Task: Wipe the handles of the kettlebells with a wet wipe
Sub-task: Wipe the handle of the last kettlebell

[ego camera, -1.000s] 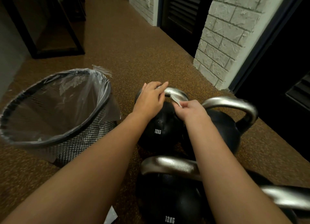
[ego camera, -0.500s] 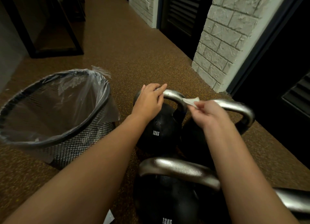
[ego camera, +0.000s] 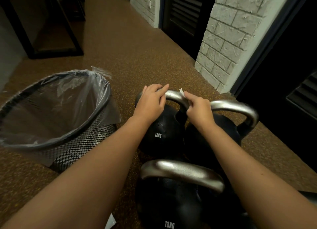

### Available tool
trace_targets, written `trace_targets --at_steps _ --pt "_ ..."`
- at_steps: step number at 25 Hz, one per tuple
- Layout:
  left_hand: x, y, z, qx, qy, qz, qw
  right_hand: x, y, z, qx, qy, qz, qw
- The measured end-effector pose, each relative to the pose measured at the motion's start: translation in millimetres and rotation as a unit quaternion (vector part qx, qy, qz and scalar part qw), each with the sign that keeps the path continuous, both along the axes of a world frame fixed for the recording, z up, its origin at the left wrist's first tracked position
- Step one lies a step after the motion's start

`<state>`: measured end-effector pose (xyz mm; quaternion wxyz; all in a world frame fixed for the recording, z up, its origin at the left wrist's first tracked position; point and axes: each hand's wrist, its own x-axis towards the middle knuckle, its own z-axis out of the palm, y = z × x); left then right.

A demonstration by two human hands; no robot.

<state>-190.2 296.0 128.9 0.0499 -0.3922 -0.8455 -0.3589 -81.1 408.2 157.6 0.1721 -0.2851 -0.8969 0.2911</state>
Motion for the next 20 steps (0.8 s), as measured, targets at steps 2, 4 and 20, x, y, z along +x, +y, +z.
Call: trace_targets --at_steps 2,4,20 --pt "0 0 0 0.004 -0.001 0.000 1.000 -2 6 -1 0.007 -0.027 -0.007 1.000" --pt "0 0 0 0.006 -0.001 0.001 1.000 -8 10 2 0.008 -0.062 -0.011 0.998" --pt "-2 3 -3 -0.002 0.012 0.004 1.000 4 -15 -16 0.198 -0.125 0.078 0.969"
